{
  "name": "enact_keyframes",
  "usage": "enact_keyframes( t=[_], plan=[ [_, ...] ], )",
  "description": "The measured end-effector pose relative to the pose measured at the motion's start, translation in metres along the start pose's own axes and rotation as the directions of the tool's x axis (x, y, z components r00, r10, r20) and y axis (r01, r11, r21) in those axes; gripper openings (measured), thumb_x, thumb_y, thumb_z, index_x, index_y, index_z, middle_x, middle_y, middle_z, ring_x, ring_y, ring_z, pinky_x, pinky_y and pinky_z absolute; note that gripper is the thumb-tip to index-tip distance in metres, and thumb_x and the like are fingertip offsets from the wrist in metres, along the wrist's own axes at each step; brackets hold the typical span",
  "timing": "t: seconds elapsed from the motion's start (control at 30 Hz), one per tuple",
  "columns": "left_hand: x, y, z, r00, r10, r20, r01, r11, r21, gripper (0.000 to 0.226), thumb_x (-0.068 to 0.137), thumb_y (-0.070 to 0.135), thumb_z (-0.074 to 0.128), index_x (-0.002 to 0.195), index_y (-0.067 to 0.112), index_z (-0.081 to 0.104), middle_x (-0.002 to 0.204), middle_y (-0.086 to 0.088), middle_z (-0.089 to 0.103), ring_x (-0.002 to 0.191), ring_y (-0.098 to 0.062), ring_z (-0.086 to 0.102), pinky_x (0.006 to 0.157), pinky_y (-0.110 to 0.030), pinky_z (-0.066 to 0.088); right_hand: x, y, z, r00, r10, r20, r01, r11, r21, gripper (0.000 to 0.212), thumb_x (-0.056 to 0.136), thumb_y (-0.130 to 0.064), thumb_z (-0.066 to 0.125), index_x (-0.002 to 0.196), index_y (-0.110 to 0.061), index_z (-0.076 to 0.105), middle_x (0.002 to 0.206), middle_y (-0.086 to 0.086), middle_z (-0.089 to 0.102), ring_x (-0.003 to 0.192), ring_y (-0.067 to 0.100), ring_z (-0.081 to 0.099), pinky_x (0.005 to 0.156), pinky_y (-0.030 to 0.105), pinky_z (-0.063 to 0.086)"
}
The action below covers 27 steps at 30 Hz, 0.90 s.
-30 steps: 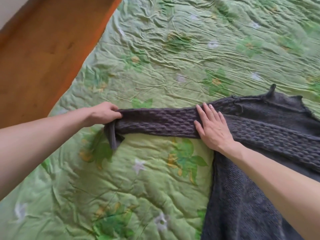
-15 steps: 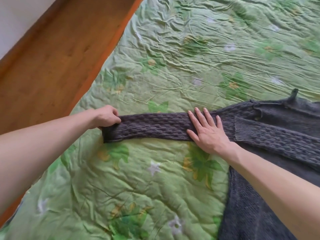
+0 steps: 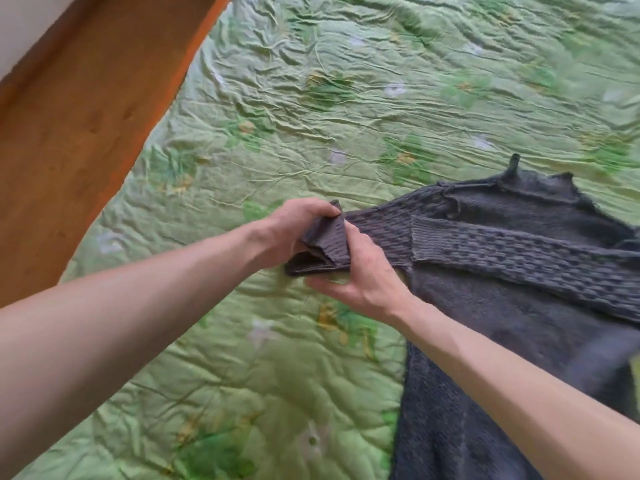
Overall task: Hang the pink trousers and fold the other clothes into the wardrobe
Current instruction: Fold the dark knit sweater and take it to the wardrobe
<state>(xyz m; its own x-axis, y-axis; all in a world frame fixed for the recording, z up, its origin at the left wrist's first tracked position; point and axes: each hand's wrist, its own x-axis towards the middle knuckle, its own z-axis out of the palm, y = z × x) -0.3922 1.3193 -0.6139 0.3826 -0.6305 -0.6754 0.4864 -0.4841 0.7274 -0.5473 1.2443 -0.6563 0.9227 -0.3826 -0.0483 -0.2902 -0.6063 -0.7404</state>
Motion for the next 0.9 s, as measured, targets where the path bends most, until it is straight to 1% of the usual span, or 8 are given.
enact_keyframes(
  t=[0.1, 0.2, 0.37, 0.47, 0.57, 0.67, 0.73, 0.9],
  plan=[
    [0.004, 0.005, 0.056, 1.000, 0.030, 0.007, -0.030, 0.999, -0.041, 0.010, 0.099, 0.023, 0.059, 0.096, 0.017, 0.067, 0.087, -0.006, 0.068, 0.079, -0.020, 0.061, 0.070, -0.030, 0.049, -0.017, 0.011, -0.033, 0.970, 0.200, -0.137, -0.150, 0.940, 0.307, 0.055, 0.086, -0.035, 0.081, 0.132, -0.021, 0.054, 0.110, -0.003, 0.071, 0.101, 0.013, 0.067, 0.091, 0.035, 0.053],
    [0.004, 0.016, 0.100, 0.998, 0.052, 0.021, -0.052, 0.998, -0.022, 0.034, 0.104, 0.040, 0.055, 0.103, 0.011, 0.072, 0.099, -0.006, 0.075, 0.092, -0.020, 0.069, 0.087, -0.032, 0.057, -0.033, 0.038, -0.075, 0.940, 0.262, -0.220, -0.148, 0.891, 0.429, 0.033, 0.093, -0.028, 0.071, 0.124, -0.020, 0.062, 0.110, -0.006, 0.074, 0.105, 0.008, 0.068, 0.096, 0.040, 0.054],
    [0.021, 0.021, 0.156, 0.929, 0.339, -0.150, -0.308, 0.931, 0.198, 0.042, 0.109, 0.044, 0.047, 0.098, 0.018, 0.079, 0.098, -0.003, 0.079, 0.089, -0.017, 0.071, 0.083, -0.036, 0.057, -0.067, 0.082, -0.137, 0.875, 0.386, -0.293, -0.126, 0.765, 0.631, 0.049, 0.095, 0.011, 0.050, 0.133, -0.019, 0.060, 0.122, 0.000, 0.073, 0.115, 0.025, 0.070, 0.090, 0.044, 0.061],
    [0.045, 0.003, 0.163, 0.842, 0.528, -0.114, -0.377, 0.726, 0.575, 0.037, 0.106, 0.046, 0.045, 0.110, 0.024, 0.074, 0.107, -0.002, 0.074, 0.101, -0.018, 0.067, 0.095, -0.040, 0.055, -0.091, 0.116, -0.177, 0.753, 0.551, -0.359, -0.135, 0.664, 0.736, 0.052, 0.094, 0.021, 0.046, 0.130, -0.013, 0.061, 0.125, 0.013, 0.068, 0.109, 0.030, 0.070, 0.076, 0.038, 0.064],
    [0.062, -0.019, 0.168, 0.822, 0.569, 0.028, -0.373, 0.499, 0.782, 0.046, 0.102, 0.047, 0.044, 0.126, 0.017, 0.069, 0.126, -0.006, 0.068, 0.121, -0.025, 0.059, 0.109, -0.041, 0.045, -0.114, 0.155, -0.209, 0.573, 0.704, -0.420, -0.110, 0.573, 0.812, 0.029, 0.101, 0.006, 0.053, 0.118, -0.011, 0.068, 0.102, 0.003, 0.075, 0.090, 0.018, 0.072, 0.074, 0.036, 0.064],
    [0.076, -0.035, 0.178, 0.804, 0.577, 0.142, -0.382, 0.319, 0.867, 0.060, 0.098, 0.055, 0.037, 0.136, 0.017, 0.065, 0.135, -0.006, 0.064, 0.127, -0.029, 0.054, 0.113, -0.045, 0.041, -0.138, 0.194, -0.235, 0.399, 0.748, -0.530, -0.163, 0.627, 0.762, 0.021, 0.100, 0.001, 0.060, 0.106, -0.015, 0.072, 0.093, -0.008, 0.075, 0.087, 0.000, 0.070, 0.087, 0.027, 0.060],
    [0.084, -0.043, 0.184, 0.780, 0.591, 0.205, -0.402, 0.223, 0.888, 0.067, 0.098, 0.057, 0.033, 0.142, 0.016, 0.061, 0.144, -0.007, 0.060, 0.135, -0.030, 0.050, 0.118, -0.045, 0.037, -0.153, 0.218, -0.246, 0.373, 0.702, -0.607, -0.292, 0.709, 0.641, 0.016, 0.098, -0.001, 0.064, 0.110, -0.008, 0.071, 0.099, -0.006, 0.072, 0.085, -0.009, 0.066, 0.089, 0.018, 0.054],
    [0.100, -0.057, 0.191, 0.734, 0.578, 0.356, -0.368, -0.103, 0.924, 0.066, 0.102, 0.054, 0.030, 0.157, 0.019, 0.044, 0.164, -0.009, 0.041, 0.155, -0.030, 0.031, 0.127, -0.050, 0.024, -0.186, 0.263, -0.252, 0.284, 0.676, -0.680, -0.651, 0.657, 0.380, 0.038, 0.098, -0.040, 0.065, 0.079, -0.007, 0.063, 0.076, 0.007, 0.066, 0.074, 0.024, 0.057, 0.070, 0.038, 0.040]
  ],
)
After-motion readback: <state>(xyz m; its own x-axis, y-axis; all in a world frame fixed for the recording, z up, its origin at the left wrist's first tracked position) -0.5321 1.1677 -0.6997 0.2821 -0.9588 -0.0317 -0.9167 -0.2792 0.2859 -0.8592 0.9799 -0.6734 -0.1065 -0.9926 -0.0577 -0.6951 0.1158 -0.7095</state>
